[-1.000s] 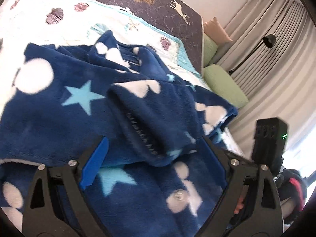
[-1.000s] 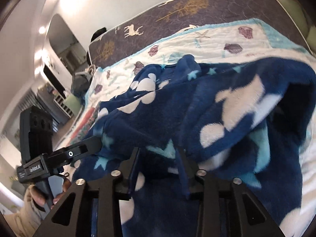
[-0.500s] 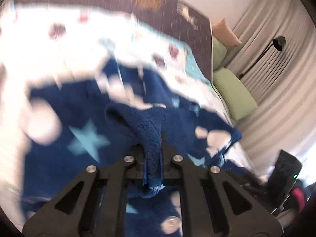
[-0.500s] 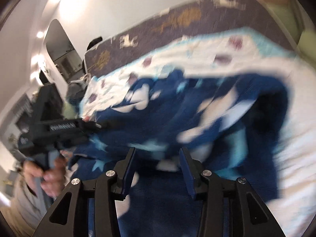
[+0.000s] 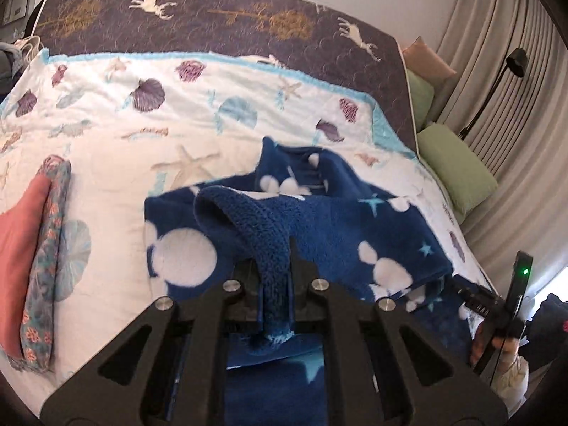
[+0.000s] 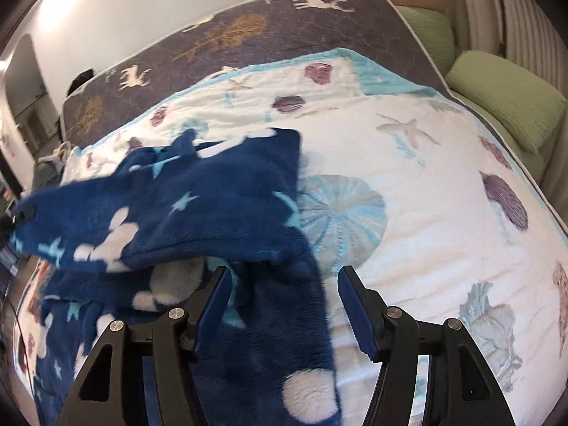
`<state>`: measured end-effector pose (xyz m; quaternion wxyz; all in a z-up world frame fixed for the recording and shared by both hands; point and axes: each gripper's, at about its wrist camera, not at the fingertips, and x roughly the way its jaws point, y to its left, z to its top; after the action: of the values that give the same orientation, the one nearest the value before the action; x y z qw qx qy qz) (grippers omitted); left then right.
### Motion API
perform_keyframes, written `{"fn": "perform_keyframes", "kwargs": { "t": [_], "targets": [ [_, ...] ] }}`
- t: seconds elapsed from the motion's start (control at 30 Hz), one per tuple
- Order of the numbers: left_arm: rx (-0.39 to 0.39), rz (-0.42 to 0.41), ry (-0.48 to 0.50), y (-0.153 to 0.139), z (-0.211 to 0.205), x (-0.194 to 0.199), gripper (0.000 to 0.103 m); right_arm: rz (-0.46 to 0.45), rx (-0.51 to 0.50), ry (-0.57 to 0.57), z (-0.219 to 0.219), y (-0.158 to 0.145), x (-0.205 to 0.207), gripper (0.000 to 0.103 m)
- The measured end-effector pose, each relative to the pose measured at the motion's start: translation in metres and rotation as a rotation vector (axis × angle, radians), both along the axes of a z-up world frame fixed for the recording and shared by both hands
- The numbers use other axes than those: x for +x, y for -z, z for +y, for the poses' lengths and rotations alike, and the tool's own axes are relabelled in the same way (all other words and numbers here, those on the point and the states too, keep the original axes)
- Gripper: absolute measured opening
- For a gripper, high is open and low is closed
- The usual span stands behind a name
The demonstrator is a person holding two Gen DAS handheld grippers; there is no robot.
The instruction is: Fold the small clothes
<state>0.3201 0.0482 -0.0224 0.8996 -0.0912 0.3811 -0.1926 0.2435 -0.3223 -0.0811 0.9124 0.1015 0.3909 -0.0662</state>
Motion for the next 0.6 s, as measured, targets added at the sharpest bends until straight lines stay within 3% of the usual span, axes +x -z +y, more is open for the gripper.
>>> {"fn": "perform_keyframes", "kwargs": {
  "t": [0.13,0.23,0.3,0.4,0.47,0.5,0.6],
  "targets": [
    [0.018,0.017,-0.019,0.014,0.0,0.003,0.011,0.033,0.023,0.085,-0.02,0.006,0.001,0.063],
    [0.038,0.059,-0.034,0.032,0.006,0.005,0.012,0.026,0.111,0.153,-0.037,0.007,-0.008,0.063],
    [0.038,0.082,-0.036,0.043,0.009,0.006,0.012,-0.027,0.143,0.101,-0.031,-0.003,-0.017,0.061],
    [0.023,0.1,-0.042,0.051,0.008,0.007,0.012,-0.087,0.208,-0.13,-0.001,-0.018,-0.022,0.048],
    [0.024,0.095,-0.044,0.05,0.005,0.007,0.012,-0.059,0.267,-0.278,0.022,-0.017,-0.014,0.022],
    [0.025,0.09,-0.044,0.048,0.004,0.007,0.012,-0.015,0.28,-0.328,0.036,-0.012,-0.005,0.017],
    [0.042,0.05,-0.053,0.038,0.002,0.004,0.012,0.024,0.182,-0.257,0.055,0.003,0.018,0.012]
  ]
}}
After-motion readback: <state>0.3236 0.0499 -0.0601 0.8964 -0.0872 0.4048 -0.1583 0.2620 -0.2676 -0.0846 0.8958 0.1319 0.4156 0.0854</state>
